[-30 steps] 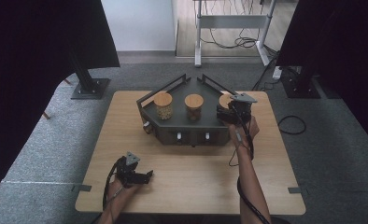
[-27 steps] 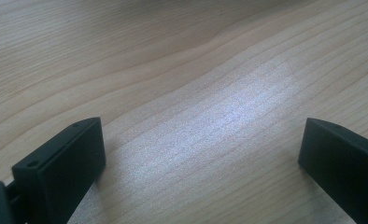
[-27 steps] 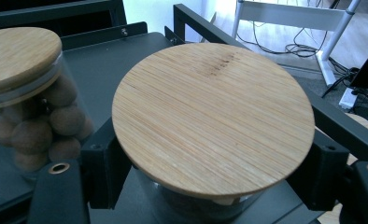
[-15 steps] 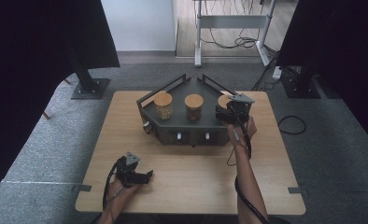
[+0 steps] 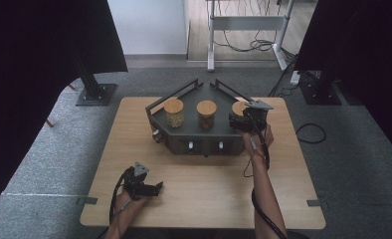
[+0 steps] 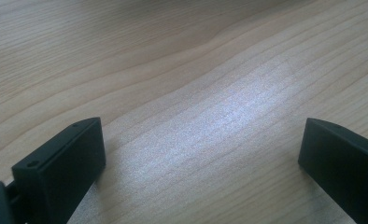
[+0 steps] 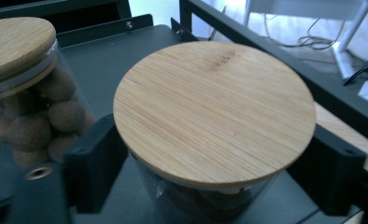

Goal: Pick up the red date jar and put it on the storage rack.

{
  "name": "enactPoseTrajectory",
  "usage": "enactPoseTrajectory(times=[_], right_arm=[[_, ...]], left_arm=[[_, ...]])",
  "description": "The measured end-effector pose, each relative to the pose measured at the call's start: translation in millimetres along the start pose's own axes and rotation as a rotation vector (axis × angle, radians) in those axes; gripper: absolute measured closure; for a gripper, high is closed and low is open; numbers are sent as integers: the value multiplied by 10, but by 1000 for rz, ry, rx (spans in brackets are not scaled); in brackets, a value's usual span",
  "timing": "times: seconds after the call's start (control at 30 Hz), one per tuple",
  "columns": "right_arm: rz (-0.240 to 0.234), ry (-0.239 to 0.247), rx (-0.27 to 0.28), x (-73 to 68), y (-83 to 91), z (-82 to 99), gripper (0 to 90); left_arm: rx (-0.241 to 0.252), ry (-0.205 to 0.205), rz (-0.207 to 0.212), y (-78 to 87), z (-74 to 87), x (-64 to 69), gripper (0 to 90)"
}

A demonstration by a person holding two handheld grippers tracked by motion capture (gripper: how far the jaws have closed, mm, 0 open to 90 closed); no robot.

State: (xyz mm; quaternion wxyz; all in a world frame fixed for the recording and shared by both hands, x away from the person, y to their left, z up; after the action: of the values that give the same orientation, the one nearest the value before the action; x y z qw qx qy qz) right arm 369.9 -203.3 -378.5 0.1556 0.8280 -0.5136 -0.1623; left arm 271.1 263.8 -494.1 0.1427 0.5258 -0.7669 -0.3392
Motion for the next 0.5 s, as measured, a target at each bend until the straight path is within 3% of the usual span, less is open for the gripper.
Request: enactPoseTrajectory(times=[0.2, 0.5], right_arm=[[2, -11, 11, 24, 8, 23, 36], [6, 3, 21, 5, 52, 22, 25]], left_arm=[[0, -1, 0, 0, 0, 0, 2], [0, 0, 0, 0, 0, 0, 2]])
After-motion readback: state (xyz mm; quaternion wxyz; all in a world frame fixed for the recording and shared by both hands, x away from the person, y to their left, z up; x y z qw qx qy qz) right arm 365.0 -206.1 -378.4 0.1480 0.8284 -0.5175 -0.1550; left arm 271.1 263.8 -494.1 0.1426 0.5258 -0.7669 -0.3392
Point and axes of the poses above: each handheld gripper's, and its own axes: y roughly backward along the jaws, z roughly out of its underside, x roughly to its right, the point moved 4 cm from there along -y, roughly forward along the jaws, and after that the axes turned 9 degrees about -z, right-handed, at the moved point
